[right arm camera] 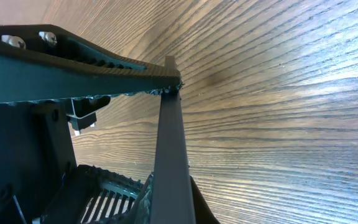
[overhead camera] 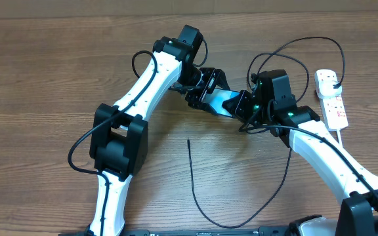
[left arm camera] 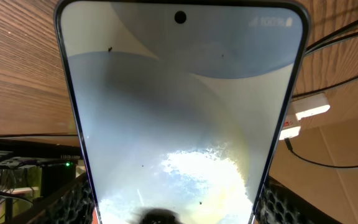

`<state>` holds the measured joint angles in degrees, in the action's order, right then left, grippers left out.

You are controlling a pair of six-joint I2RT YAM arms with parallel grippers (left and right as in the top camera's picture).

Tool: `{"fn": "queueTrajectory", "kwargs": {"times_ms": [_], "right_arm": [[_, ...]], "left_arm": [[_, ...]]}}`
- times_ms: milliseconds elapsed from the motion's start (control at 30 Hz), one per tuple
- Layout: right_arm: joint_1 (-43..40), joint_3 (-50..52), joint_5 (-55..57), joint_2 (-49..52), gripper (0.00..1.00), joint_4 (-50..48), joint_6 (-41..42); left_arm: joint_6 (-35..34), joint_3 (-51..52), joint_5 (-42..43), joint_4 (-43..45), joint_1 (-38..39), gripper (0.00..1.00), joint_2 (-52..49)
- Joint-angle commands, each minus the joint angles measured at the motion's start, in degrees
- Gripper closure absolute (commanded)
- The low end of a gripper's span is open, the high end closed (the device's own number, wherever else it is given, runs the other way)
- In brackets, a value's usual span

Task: Plug charger to phone and switch on socket
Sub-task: 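Close the right gripper on the phone's free end, then open the left gripper and lift it away from the phone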

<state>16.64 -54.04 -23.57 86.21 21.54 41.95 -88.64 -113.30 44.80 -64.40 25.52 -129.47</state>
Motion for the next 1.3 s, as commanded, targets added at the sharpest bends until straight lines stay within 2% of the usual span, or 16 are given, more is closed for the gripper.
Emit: {"fn": "queueTrajectory", "kwargs": {"times_ms": [0, 133, 200, 267, 533, 733, 867, 900, 1000, 1133, 1200, 1267], "right_arm": [[0.28, -1.46, 0.61, 0.07, 0.96, -0.17, -0.39], [-0.11, -1.46, 0.63, 0.07, 0.96, -0.39, -0.39], [-0.66, -1.46, 0.61, 0.07, 0.96, -0.44, -0.37], [-1.33, -1.46, 0.63, 0.07, 0.96, -0.44, -0.37], [-5.07, -1.46, 0.57, 0.07, 0.96, -0.44, 0.61], [-8.02, -1.46, -2.89, 0.07, 0.96, -2.73, 10.71], [-9.07, -1.46, -8.50, 0.07, 0.96, -8.28, 22.43], [-9.07, -1.46, -10.36, 0.07, 0.96, -11.26, 29.03], [-9.05, -1.46, -12.74, 0.07, 0.96, -14.97, 41.77], [-8.90, -1.46, -14.86, 0.07, 0.96, -18.82, 55.87], [-8.90, -1.46, -15.98, 0.07, 0.96, -19.98, 60.30], [-8.90, -1.46, -17.77, 0.07, 0.96, -22.01, 66.58]], "left_arm": [[-0.94, -1.62, 0.37, 0.22, 0.33, 0.51, 0.04], [2.82, -1.62, -2.01, 0.20, -0.02, 0.12, 0.04], [4.94, -1.62, -1.99, 0.20, -0.57, 0.04, 0.04], [7.10, -1.62, -1.77, 0.20, -1.49, 0.00, 0.04], [17.35, -2.01, 1.38, 0.15, -5.66, 0.00, 0.17], [23.71, -3.56, -2.60, 0.24, -7.41, 0.00, 2.97], [26.36, -5.42, -9.27, 0.24, -7.50, 0.00, 6.56], [26.58, -5.81, -12.28, 0.24, -7.43, 0.00, 8.48], [26.08, -5.81, -16.28, 0.26, -7.39, 0.00, 11.43], [22.62, -5.81, -18.88, 1.70, -7.39, 0.00, 14.27], [20.92, -5.81, -18.82, 3.13, -7.37, 0.00, 14.53], [17.27, -5.79, -18.38, 4.26, -7.13, 0.00, 14.47]]}}
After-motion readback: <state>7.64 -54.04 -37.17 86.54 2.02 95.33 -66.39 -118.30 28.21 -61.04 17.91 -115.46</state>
